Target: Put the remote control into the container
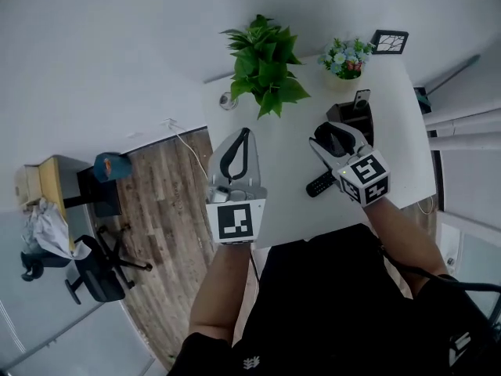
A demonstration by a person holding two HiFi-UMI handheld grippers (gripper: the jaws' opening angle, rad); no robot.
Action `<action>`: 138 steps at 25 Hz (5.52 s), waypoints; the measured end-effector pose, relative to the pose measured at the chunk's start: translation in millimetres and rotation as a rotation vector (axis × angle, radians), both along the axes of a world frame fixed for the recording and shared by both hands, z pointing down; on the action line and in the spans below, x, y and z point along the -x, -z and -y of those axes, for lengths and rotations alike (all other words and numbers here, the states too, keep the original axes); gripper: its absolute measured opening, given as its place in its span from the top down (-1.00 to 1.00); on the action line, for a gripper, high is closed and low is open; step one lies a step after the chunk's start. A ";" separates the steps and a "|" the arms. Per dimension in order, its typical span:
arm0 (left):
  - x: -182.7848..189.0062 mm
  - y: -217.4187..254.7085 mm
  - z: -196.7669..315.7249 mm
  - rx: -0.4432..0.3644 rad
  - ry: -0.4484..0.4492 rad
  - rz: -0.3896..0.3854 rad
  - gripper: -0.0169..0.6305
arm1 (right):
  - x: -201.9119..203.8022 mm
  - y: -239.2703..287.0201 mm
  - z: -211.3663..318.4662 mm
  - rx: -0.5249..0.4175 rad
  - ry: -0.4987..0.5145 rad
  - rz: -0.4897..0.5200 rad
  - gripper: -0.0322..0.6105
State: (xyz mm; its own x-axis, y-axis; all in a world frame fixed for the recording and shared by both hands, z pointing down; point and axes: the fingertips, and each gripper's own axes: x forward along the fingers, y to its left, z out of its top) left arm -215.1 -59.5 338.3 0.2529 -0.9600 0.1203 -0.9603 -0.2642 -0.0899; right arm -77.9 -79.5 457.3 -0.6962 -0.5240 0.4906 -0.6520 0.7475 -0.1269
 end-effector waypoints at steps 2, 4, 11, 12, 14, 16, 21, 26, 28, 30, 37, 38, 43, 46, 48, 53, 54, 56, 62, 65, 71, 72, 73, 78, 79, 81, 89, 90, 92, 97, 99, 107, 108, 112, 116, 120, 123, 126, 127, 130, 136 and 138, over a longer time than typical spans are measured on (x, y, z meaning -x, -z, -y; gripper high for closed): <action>-9.0 3.5 1.9 -0.004 -0.006 -0.002 0.94 | -11.5 6.1 2.7 -0.008 -0.015 0.005 0.24; -17.6 3.4 4.4 0.001 -0.015 0.005 0.94 | -21.7 12.2 6.5 -0.020 -0.029 0.010 0.24; -48.4 7.3 16.8 0.004 -0.045 0.009 0.94 | -58.2 25.4 21.0 -0.040 -0.076 0.032 0.24; -52.1 9.7 19.5 -0.003 -0.047 0.004 0.94 | -62.1 26.6 23.5 -0.042 -0.083 0.036 0.24; -60.0 12.9 24.7 -0.010 -0.055 0.008 0.94 | -70.0 28.7 29.0 -0.048 -0.093 0.042 0.24; -68.2 13.5 29.5 -0.004 -0.067 0.021 0.94 | -77.3 31.0 35.4 -0.054 -0.102 0.049 0.24; -84.2 12.0 43.8 0.011 -0.095 0.043 0.94 | -92.5 30.5 50.6 -0.053 -0.126 0.065 0.24; -94.4 13.5 59.7 0.004 -0.095 0.016 0.94 | -107.4 30.6 68.0 -0.069 -0.166 0.076 0.24; -96.0 11.2 63.6 0.009 -0.093 0.011 0.94 | -110.0 29.9 74.5 -0.072 -0.174 0.077 0.24; -96.6 8.2 66.2 0.013 -0.091 0.010 0.94 | -110.0 29.8 80.0 -0.078 -0.174 0.076 0.24; -93.2 0.8 70.0 0.043 -0.068 -0.023 0.94 | -111.8 26.2 90.8 -0.094 -0.187 0.075 0.23; -92.4 2.2 70.8 0.041 -0.064 -0.026 0.94 | -111.9 26.8 92.0 -0.101 -0.188 0.075 0.23; -90.5 4.2 72.4 0.037 -0.065 -0.012 0.94 | -110.2 23.5 95.2 -0.107 -0.197 0.078 0.23; -88.0 0.5 73.4 0.046 -0.060 -0.019 0.94 | -109.3 21.9 97.2 -0.109 -0.203 0.079 0.23; -88.0 -2.4 73.2 0.049 -0.062 -0.019 0.94 | -109.4 20.4 97.7 -0.110 -0.205 0.078 0.23; -89.1 -6.6 71.7 0.061 -0.064 -0.009 0.94 | -109.1 12.7 96.1 -0.104 -0.201 0.071 0.23; -90.0 -6.4 71.8 0.060 -0.068 -0.006 0.94 | -109.2 10.8 94.9 -0.103 -0.201 0.071 0.23; -92.8 -6.7 72.1 0.057 -0.077 0.001 0.94 | -110.9 9.0 93.2 -0.109 -0.205 0.077 0.24; -96.0 -10.5 73.1 0.064 -0.085 0.005 0.94 | -113.3 10.6 94.6 -0.131 -0.217 0.097 0.24; -97.2 -10.4 73.0 0.062 -0.088 0.010 0.94 | -111.3 10.1 96.3 -0.139 -0.213 0.099 0.24; -96.9 -8.8 71.5 0.060 -0.083 0.011 0.94 | -111.9 10.0 93.3 -0.158 -0.213 0.101 0.24; -96.5 -9.4 70.9 0.061 -0.082 0.010 0.94 | -112.8 10.4 92.9 -0.161 -0.214 0.102 0.24; -96.3 -10.1 70.2 0.062 -0.081 0.008 0.94 | -113.5 10.8 92.5 -0.164 -0.214 0.101 0.24; -98.4 -13.4 64.9 0.070 -0.080 -0.009 0.94 | -117.8 14.3 84.0 -0.175 -0.219 0.092 0.25; -99.1 -13.1 64.1 0.068 -0.082 -0.011 0.94 | -119.3 14.2 81.4 -0.175 -0.222 0.090 0.25; -100.9 -10.2 62.9 0.054 -0.086 -0.017 0.94 | -122.8 11.0 75.3 -0.168 -0.227 0.079 0.26; -106.2 -5.7 52.5 0.054 -0.094 -0.009 0.95 | -128.2 -23.0 53.6 -0.095 -0.228 0.024 0.28; -106.2 -5.7 50.2 0.056 -0.092 -0.007 0.94 | -128.0 -25.0 52.6 -0.090 -0.227 0.022 0.28; -105.9 -5.7 45.9 0.059 -0.088 -0.006 0.94 | -127.5 -28.2 51.8 -0.081 -0.226 0.018 0.28; -100.2 -4.0 36.4 0.063 -0.066 -0.006 0.94 | -125.1 -37.1 49.4 -0.063 -0.218 0.001 0.28; -96.4 -2.4 32.4 0.063 -0.053 -0.008 0.94 | -125.3 -41.2 48.7 -0.054 -0.214 -0.011 0.28; -81.5 7.0 19.7 0.045 -0.016 -0.002 0.94 | -120.2 -36.1 46.0 -0.064 -0.196 -0.024 0.27; -80.3 8.7 18.6 0.040 -0.014 -0.002 0.94 | -119.1 -33.4 45.6 -0.069 -0.193 -0.024 0.26; -76.4 15.8 15.4 0.023 -0.008 -0.002 0.94 | -117.1 -21.3 46.8 -0.088 -0.187 -0.020 0.25; -69.9 22.2 12.4 0.006 0.000 -0.011 0.94 | -115.1 -2.4 48.2 -0.132 -0.178 -0.021 0.24; -63.4 20.9 7.0 0.014 -0.007 0.011 0.94 | -117.3 13.5 47.3 -0.157 -0.179 -0.022 0.24; -60.2 14.3 0.6 0.033 -0.017 0.006 0.94 | -117.6 22.0 41.3 -0.179 -0.175 -0.035 0.24; -59.0 0.7 -9.2 0.070 -0.044 0.019 0.94 | -115.3 25.9 31.0 -0.196 -0.164 -0.062 0.24; -58.9 -3.4 -12.5 0.078 -0.056 0.024 0.94 | -113.7 26.3 27.0 -0.195 -0.161 -0.068 0.24; -56.0 -12.6 -20.9 0.085 -0.077 0.026 0.94 | -107.9 29.3 13.0 -0.191 -0.146 -0.073 0.24; -67.7 -36.3 -39.2 0.120 -0.173 -0.001 0.94 | -111.9 37.0 -9.7 -0.170 -0.187 -0.081 0.25; -77.9 -51.2 -47.9 0.138 -0.225 0.001 0.94 | -114.1 35.9 -14.7 -0.163 -0.221 -0.079 0.26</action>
